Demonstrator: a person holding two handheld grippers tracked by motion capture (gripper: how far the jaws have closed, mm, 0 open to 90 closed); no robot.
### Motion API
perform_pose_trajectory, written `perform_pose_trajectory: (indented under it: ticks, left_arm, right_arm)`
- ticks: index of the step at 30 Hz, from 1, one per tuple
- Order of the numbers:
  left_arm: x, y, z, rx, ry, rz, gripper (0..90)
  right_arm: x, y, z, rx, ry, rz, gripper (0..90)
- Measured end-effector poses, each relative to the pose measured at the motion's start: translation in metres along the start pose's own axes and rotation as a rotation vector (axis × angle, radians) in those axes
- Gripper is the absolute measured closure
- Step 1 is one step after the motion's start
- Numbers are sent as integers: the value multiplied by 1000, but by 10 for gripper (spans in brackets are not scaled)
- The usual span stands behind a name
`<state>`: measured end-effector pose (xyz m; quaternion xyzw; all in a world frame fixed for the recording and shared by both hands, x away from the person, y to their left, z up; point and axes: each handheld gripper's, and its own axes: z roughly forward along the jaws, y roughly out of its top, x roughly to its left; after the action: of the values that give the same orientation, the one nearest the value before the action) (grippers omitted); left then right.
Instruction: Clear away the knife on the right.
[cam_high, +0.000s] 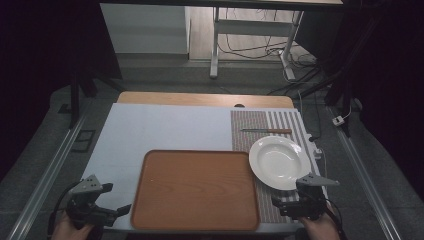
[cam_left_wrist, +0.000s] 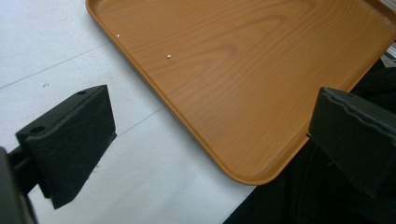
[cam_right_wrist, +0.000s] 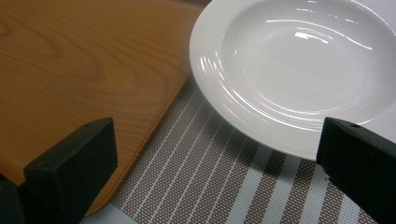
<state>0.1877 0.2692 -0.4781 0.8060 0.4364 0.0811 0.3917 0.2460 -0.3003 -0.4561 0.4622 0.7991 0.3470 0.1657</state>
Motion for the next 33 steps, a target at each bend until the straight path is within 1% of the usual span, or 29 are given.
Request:
perform_pose_trajectory:
  ticks: [3,8,12,16,22,29,30,33]
  left_arm:
    - [1,0,0,-2,-3,-9,9]
    - [0,-1,0,3,3,-7,10]
    - [0,-1,0,5,5,-11,10]
    - [1,-1,0,6,5,-19,11]
    - [1,-1,0,10,8,-18,12]
    - [0,-1,1,12,12,-15,12]
    - [0,-1,1,13,11,-15,13]
    - [0,-1,1,12,13,-16,13]
  right_arm:
    - [1,0,1,7,-1,-11,0]
    - [3,2,2,20,-2,-19,0]
    - [3,3,1,4,11,-14,0]
    - [4,8,0,-18,22,-26,0]
    - [5,10,3,-24,40,-37,0]
    - [6,12,3,-38,32,-57,0]
    - [5,12,4,-46,43,-59,0]
    - [5,14,5,-51,52,-58,0]
